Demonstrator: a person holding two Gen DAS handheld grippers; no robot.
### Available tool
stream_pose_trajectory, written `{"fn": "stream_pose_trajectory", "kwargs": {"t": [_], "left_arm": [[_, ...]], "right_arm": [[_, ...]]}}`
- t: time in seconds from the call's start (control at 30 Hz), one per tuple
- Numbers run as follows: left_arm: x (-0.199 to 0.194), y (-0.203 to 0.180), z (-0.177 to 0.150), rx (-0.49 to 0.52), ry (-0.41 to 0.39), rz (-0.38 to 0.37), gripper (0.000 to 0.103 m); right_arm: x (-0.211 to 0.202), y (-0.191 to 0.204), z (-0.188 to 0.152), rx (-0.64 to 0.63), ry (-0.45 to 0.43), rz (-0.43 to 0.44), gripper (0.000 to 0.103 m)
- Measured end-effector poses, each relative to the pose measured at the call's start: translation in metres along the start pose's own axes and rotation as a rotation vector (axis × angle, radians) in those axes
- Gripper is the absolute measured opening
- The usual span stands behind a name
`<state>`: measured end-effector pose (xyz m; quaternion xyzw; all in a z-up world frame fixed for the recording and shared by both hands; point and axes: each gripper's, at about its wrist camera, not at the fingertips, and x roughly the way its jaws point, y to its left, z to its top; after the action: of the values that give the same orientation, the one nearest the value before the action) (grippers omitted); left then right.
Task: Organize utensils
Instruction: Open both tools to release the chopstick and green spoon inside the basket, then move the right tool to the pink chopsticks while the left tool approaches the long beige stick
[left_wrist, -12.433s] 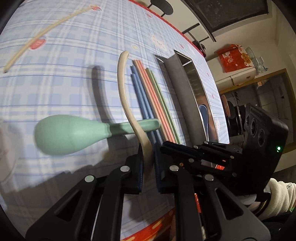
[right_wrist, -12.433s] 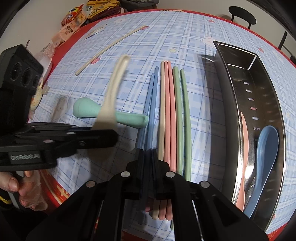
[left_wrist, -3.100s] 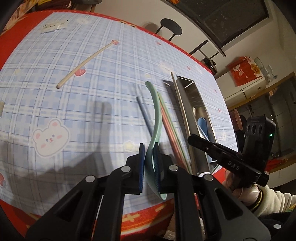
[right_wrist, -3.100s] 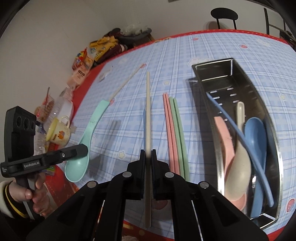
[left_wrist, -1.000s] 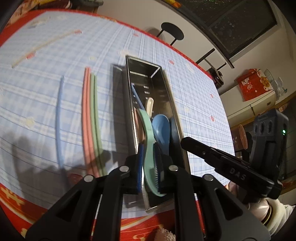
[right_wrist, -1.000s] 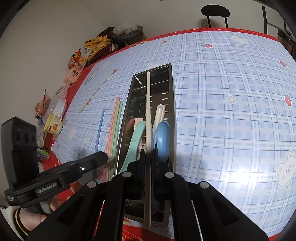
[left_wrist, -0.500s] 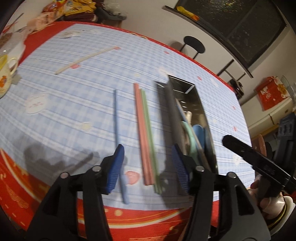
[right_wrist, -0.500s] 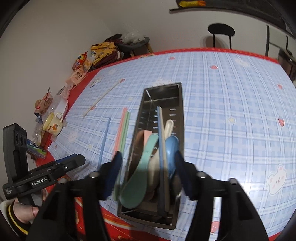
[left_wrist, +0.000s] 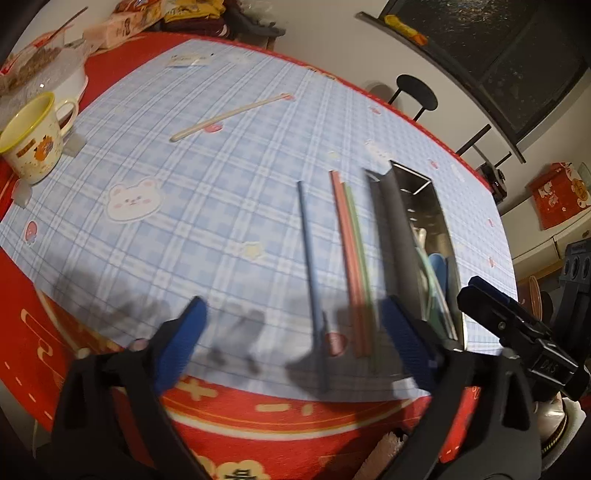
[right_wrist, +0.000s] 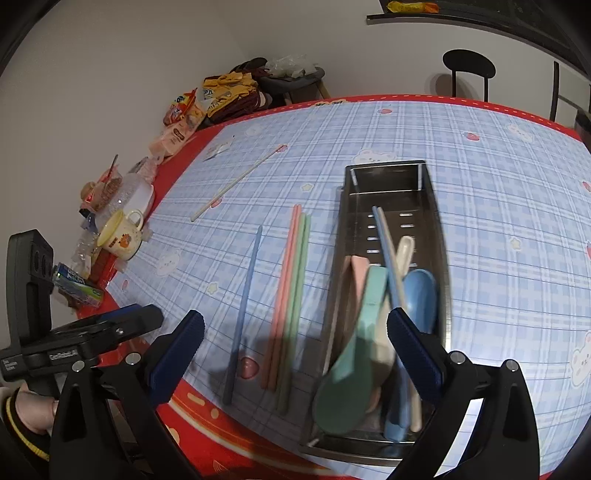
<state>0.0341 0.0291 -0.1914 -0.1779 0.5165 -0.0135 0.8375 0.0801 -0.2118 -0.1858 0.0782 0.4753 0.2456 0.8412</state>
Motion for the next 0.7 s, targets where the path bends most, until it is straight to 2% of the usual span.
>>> {"fn": "stream_pose_trajectory", "kwargs": {"t": [0.23, 0.33, 0.43, 0.53, 0.7], "left_arm": [[0.004, 0.026, 0.012, 0.009, 0.039, 0.009, 0.097], [0.01, 0.037, 0.018, 0.017, 0.061, 0.017, 0.097], [0.015, 0.045, 0.024, 0.033, 0.074, 0.02, 0.097], [0.02, 0.051, 0.031, 0.05, 0.075, 0.003, 0.097], [0.028, 0.06, 0.043, 0.102, 0.07, -0.013, 0.097]], "right_arm": [[0.021, 0.021, 0.0, 0.02, 0.021, -0.011, 0.096], [0.027, 0.029, 0.001, 0.021, 0.023, -0.018, 0.092], [0.034, 0.037, 0.002, 0.022, 0.034, -0.035, 0.083], [0.042, 0.044, 0.002, 0.021, 0.051, -0.058, 0.069], [0.056, 0.054, 0.003, 0.019, 0.077, -0.092, 0.039]]}}
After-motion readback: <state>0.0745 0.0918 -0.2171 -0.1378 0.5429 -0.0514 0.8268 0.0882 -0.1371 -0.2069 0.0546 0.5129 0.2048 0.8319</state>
